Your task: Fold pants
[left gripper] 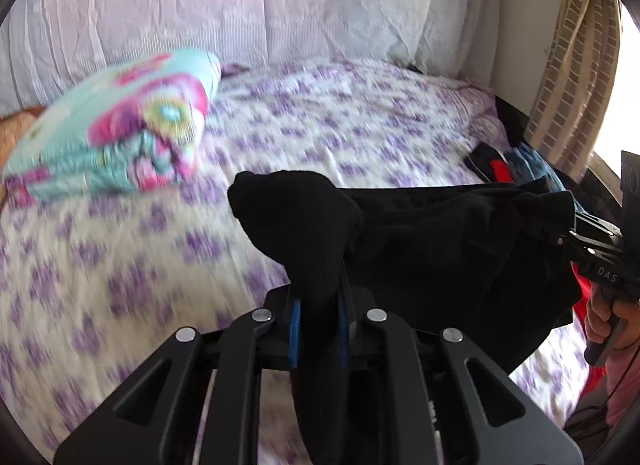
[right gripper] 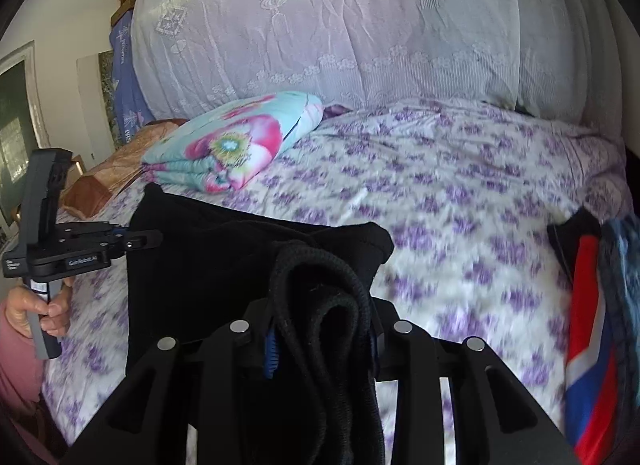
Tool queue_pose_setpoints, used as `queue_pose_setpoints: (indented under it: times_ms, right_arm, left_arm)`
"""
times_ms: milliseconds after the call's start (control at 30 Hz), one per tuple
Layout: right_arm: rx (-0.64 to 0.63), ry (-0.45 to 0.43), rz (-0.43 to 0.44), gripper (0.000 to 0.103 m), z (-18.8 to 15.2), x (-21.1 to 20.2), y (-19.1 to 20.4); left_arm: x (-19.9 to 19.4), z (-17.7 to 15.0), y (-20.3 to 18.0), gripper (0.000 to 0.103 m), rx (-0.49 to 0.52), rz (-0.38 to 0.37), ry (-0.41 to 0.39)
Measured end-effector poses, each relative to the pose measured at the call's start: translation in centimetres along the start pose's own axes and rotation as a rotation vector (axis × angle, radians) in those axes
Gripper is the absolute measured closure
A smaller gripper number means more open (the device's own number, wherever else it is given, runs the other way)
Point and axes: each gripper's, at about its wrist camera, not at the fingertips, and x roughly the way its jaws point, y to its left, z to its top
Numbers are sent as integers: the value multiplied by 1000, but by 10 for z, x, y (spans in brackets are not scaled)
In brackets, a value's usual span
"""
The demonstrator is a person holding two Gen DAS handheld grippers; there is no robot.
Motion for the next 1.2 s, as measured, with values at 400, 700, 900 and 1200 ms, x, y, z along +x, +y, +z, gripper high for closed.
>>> queue_pose_setpoints:
  times_ms: [400,700,900,1200]
  right_arm:
    - [5,-94,-67,71,76,93,-33]
    - [-72,-22,-158,29,54,157,-46]
    - [-9,-53,-118,23,40,106,-48]
    - [62,62,99,52,20,138,-23]
  left_arm:
    - [80,101,23,90,39,101,-61]
    - [172,107,45,84,39,167,37]
    - [138,93,56,61,21,158,-14]
    - [151,34,-13,59,154,17,81]
